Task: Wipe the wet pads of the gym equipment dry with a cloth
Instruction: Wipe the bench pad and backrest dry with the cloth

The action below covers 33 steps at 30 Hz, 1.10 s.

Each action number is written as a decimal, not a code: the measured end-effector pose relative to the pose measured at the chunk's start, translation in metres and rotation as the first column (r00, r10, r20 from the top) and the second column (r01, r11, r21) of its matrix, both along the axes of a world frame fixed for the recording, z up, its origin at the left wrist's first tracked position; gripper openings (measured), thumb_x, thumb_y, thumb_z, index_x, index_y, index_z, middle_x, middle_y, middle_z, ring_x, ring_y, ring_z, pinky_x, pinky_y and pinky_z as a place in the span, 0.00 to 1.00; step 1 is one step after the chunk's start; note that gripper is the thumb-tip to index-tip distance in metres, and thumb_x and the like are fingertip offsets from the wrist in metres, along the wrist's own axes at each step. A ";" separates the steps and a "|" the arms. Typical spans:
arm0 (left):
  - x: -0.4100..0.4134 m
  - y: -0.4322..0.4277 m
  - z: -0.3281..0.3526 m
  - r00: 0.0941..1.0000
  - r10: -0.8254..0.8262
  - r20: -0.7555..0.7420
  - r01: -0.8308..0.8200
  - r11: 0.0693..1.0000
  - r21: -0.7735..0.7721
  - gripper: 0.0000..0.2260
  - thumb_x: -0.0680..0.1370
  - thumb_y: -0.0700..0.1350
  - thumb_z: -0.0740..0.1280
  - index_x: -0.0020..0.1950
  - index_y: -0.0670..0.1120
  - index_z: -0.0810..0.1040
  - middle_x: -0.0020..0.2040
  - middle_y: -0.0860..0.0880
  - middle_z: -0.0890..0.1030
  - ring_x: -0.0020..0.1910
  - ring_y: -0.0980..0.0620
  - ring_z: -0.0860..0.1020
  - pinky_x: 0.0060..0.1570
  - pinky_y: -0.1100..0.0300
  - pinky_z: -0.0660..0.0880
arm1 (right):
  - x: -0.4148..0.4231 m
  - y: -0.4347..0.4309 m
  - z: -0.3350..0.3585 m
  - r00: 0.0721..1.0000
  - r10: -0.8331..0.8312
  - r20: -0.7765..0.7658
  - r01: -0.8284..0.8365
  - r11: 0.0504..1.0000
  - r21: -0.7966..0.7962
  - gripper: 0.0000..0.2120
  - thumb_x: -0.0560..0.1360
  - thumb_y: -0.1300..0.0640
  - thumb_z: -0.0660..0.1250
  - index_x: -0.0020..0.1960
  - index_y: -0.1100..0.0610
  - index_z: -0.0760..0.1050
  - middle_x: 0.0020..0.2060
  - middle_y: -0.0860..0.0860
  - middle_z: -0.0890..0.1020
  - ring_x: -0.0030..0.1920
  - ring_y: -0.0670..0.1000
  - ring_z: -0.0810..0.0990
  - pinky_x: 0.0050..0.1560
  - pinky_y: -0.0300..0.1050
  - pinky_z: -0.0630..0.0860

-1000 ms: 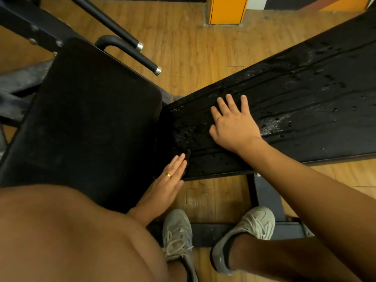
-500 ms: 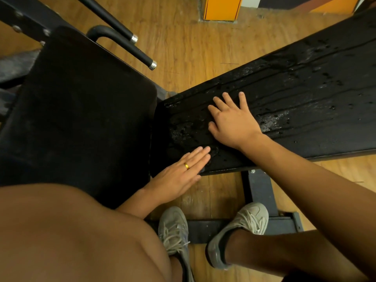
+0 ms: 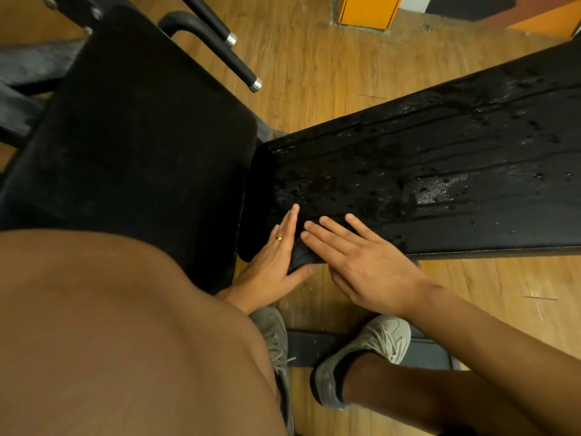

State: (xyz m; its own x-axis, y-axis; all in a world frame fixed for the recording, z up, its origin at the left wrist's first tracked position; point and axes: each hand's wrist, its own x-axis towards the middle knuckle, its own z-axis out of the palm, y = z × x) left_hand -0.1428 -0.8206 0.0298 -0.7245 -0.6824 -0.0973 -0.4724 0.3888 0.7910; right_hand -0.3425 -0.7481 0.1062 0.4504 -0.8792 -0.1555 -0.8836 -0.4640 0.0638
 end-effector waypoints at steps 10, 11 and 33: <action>0.034 0.012 -0.023 0.981 0.159 0.114 -0.152 0.986 -0.064 0.34 0.81 0.62 0.45 0.80 0.47 0.36 0.82 0.50 0.41 0.81 0.57 0.40 0.79 0.51 0.37 | 0.025 -0.009 -0.007 0.996 -0.083 -0.026 0.082 0.996 -0.038 0.29 0.80 0.44 0.52 0.71 0.61 0.73 0.70 0.59 0.76 0.74 0.59 0.70 0.77 0.59 0.62; 0.035 0.014 -0.028 0.973 0.179 0.147 -0.173 0.984 -0.054 0.35 0.79 0.63 0.41 0.80 0.46 0.36 0.82 0.50 0.40 0.81 0.57 0.39 0.79 0.52 0.37 | 0.033 -0.011 -0.009 0.993 -0.116 -0.018 0.115 0.993 -0.038 0.30 0.79 0.42 0.52 0.69 0.62 0.75 0.69 0.60 0.76 0.74 0.59 0.70 0.77 0.58 0.61; 0.032 0.017 -0.051 0.967 0.241 0.076 -0.241 0.970 -0.016 0.35 0.78 0.63 0.38 0.81 0.46 0.41 0.80 0.55 0.39 0.79 0.59 0.38 0.71 0.72 0.32 | 0.032 0.011 -0.021 0.949 -0.311 -0.053 0.285 0.916 -0.282 0.26 0.76 0.55 0.72 0.71 0.64 0.73 0.71 0.61 0.74 0.76 0.64 0.64 0.75 0.60 0.64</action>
State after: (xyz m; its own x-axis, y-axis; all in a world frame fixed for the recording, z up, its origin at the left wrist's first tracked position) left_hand -0.1107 -0.8036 -0.0207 -0.5289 -0.8369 -0.1408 -0.6118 0.2611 0.7466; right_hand -0.3100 -0.7370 0.0849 0.1558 -0.9849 0.0750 -0.9619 -0.1340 0.2384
